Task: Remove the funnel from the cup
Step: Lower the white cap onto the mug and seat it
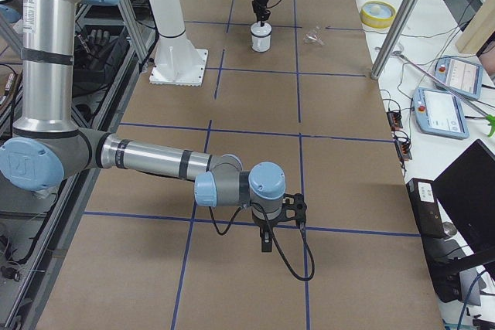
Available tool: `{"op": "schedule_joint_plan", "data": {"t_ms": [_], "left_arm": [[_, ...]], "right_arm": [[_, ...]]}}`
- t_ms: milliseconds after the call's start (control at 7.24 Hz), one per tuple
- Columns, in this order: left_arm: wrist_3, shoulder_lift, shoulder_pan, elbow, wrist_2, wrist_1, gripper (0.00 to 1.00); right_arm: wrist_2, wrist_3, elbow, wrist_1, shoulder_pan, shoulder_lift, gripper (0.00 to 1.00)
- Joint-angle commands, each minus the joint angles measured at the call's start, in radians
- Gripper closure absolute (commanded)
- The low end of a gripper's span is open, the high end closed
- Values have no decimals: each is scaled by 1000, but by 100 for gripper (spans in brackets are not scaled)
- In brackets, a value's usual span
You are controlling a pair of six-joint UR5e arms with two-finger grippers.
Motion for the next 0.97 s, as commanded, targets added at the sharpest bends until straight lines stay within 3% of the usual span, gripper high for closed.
{"op": "schedule_joint_plan", "data": {"t_ms": [0,138,553,829], "left_arm": [[4,0,1,4,0,0,43],[-1,0,2,10,0,-23,4],[11,6,7,3,2,-31,0],[275,79,-45,-60,-2,-30,0]], "right_arm": [[1,0,0,0,0,0,0],[1,0,0,0,0,0,0],[1,0,0,0,0,0,0],[1,0,0,0,0,0,0]]}}
